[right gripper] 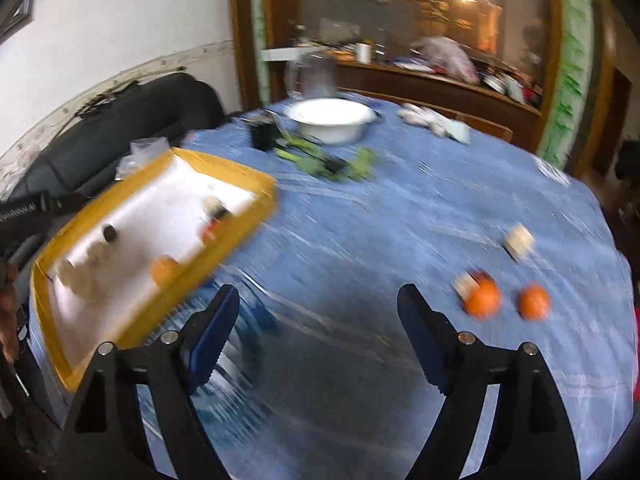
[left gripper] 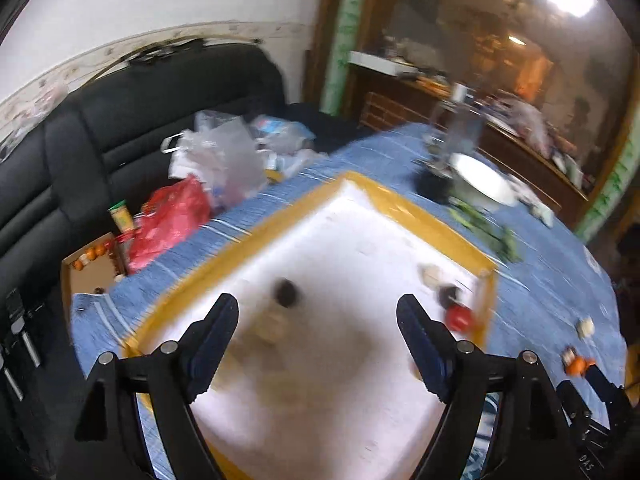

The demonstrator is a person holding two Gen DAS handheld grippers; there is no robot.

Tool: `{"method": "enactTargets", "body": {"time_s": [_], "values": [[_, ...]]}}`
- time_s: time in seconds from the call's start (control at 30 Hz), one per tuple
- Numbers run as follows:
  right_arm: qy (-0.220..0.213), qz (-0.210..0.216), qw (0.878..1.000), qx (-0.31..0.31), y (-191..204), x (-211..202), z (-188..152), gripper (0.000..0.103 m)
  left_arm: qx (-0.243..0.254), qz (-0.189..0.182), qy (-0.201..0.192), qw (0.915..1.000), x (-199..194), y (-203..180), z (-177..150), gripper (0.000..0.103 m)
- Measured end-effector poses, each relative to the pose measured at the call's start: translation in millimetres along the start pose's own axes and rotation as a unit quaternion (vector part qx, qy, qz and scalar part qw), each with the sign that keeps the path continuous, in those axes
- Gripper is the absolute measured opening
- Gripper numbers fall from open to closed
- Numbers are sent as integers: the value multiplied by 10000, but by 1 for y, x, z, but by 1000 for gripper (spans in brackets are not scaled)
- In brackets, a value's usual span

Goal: Organize fruits
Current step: 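Move both open tools back toward the two oranges, then grasp an orange with the right tool while the left tool grasps the other orange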

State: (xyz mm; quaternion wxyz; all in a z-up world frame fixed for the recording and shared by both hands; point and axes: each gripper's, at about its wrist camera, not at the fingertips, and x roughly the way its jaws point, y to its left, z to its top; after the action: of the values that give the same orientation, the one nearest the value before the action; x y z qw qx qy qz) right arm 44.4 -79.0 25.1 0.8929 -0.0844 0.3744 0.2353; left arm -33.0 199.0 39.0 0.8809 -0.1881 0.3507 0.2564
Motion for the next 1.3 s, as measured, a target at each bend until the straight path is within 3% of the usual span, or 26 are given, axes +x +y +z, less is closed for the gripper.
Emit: {"method": "enactTargets", "body": {"time_s": [0.2, 0.4, 0.47, 0.6, 0.77, 0.8, 0.83, 1.1, 1.23, 1.3], "values": [[233, -583, 9960, 639, -79, -11, -39, 82, 838, -580, 155, 9947, -3, -70, -32, 81], [331, -978, 9885, 1104, -144, -2, -45, 81, 1581, -865, 308, 9831, 2, -128, -58, 81], [356, -1031, 9879, 1105, -155, 7, -41, 80, 1739, -922, 359, 9798, 5, -145, -63, 81], [462, -1033, 9865, 1182, -177, 30, -26, 64, 1923, -1054, 456, 9746, 12, -169, -72, 81], [514, -957, 9875, 1139, -186, 51, -14, 54, 2120, -1321, 584, 9665, 21, -203, -82, 81], [544, -930, 9877, 1131, -186, 55, -13, 39, 2164, -1370, 585, 9649, 21, -209, -85, 81], [597, -863, 9878, 1151, -189, 60, -14, 35, 2236, -1434, 595, 9622, 22, -219, -88, 81], [313, -926, 9818, 1630, -218, 20, -32, 35, 2753, -1867, 528, 9416, 29, -293, -106, 81], [174, -892, 9770, 1930, -232, 8, -41, 35, 2867, -1873, 522, 9381, 38, -324, -113, 80], [138, -834, 9759, 2010, -235, 7, -42, 35, 2970, -1782, 449, 9370, 42, -337, -116, 75]]}}
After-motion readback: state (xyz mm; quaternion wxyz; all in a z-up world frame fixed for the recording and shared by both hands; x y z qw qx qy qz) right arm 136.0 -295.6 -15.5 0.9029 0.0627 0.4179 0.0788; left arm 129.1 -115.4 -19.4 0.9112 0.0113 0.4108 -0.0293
